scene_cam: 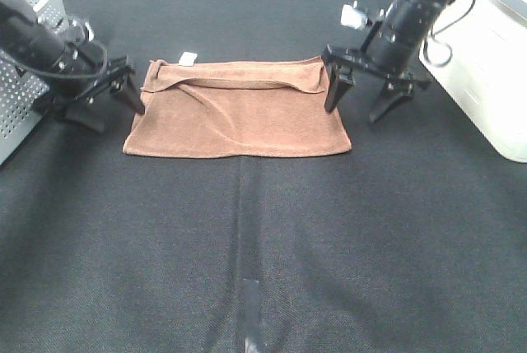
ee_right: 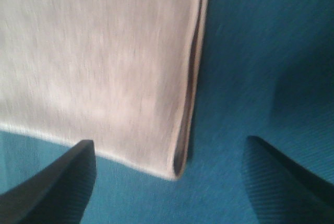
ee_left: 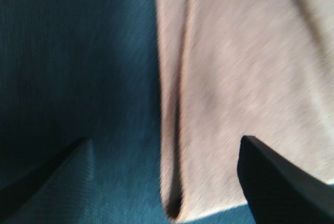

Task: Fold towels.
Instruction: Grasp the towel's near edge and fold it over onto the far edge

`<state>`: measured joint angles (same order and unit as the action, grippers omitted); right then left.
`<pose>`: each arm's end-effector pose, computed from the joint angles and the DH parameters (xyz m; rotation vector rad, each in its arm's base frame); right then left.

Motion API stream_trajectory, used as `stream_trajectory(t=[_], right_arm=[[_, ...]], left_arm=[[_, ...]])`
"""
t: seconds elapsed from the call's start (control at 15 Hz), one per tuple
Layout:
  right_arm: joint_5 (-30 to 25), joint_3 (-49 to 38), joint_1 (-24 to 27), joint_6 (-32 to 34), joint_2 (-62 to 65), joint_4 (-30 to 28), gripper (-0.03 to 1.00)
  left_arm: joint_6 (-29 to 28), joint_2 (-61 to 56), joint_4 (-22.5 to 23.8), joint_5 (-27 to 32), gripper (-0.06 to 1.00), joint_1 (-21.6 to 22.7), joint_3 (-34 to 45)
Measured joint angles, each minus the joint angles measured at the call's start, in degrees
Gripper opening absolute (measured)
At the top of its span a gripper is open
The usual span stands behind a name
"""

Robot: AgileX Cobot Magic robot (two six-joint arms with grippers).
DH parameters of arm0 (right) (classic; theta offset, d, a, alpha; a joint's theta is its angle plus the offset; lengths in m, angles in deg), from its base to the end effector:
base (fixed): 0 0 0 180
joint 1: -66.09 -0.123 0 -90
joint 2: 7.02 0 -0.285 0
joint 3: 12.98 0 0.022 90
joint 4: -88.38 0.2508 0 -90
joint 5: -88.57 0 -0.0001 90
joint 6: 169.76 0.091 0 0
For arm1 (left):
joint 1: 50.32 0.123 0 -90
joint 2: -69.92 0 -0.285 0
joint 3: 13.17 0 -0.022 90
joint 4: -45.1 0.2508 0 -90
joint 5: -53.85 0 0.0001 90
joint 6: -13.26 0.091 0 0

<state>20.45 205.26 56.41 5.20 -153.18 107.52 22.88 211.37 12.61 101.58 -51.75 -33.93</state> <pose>0.4781 0.1097 0.1391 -0.2165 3.0399 0.4865 0.4723 -0.0480 0.1114 -0.2159 2.8369 -0.6381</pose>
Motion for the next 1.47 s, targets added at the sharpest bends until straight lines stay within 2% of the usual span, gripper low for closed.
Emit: stream_trajectory(t=[0.27, 0.4, 0.53, 0.6, 0.67, 0.73, 0.8, 0.87, 0.93, 1.0, 1.07, 1.2, 1.4, 1.47], right_arm=[[4.7, -5.8, 0.0, -0.7, 0.0, 0.9, 0.73], [6.3, -7.4, 0.0, -1.8, 0.1, 1.2, 0.73], [6.6, -7.4, 0.0, -4.1, -0.3, 5.2, 0.72], [6.6, -7.4, 0.0, -4.8, -0.9, 7.3, 0.69], [6.8, -7.4, 0.0, -5.3, -1.2, 8.7, 0.61], [7.0, -7.5, 0.0, -5.7, -1.5, 9.1, 0.49], [7.6, -7.7, 0.0, -5.7, -1.7, 9.1, 0.32], [8.0, -7.8, 0.0, -5.7, -1.7, 9.1, 0.15], [8.4, -7.8, 0.0, -5.7, -1.7, 9.2, 0.03], [8.4, -7.8, 0.0, -5.6, -1.7, 9.2, 0.00], [8.4, -7.8, 0.0, -5.0, -1.7, 9.2, 0.00], [8.3, -7.8, 0.0, -4.5, -1.5, 9.2, 0.00], [6.2, -9.2, 0.0, -4.1, 2.1, 8.8, 0.00], [6.2, -11.2, 0.0, -4.1, 4.0, 8.9, 0.00]], left_arm=[[-1.4, -0.3, 0.2, -2.5, 0.72, -0.4, 2.6], [-1.4, -0.3, 0.2, -3.6, 0.72, -2.5, 2.6], [-3.4, 0.1, 0.3, -4.7, 0.72, -5.2, 2.6], [-4.5, 0.3, 0.2, -4.8, 0.72, -5.3, 2.6], [-5.0, 0.5, -0.2, -4.8, 0.70, -5.3, 2.6], [-5.1, 0.7, -0.2, -4.8, 0.66, -5.3, 2.5], [-5.2, 0.9, -0.1, -4.5, 0.56, -5.3, 2.4], [-5.3, 1.1, 0.3, -4.2, 0.41, -5.4, 2.4], [-5.3, 1.4, 0.8, -3.6, 0.22, -5.7, 2.4], [-5.3, 1.5, 1.5, -2.8, 0.07, -5.7, 2.4], [-5.3, 1.5, 2.3, -2.1, 0.02, -5.8, 2.4], [-5.5, 1.3, 3.3, -0.9, 0.01, -5.8, 2.4], [-5.4, -1.4, 9.7, 2.1, 0.01, -5.9, 4.6], [-5.0, -3.2, 10.5, 2.3, 0.01, -5.9, 6.4]])
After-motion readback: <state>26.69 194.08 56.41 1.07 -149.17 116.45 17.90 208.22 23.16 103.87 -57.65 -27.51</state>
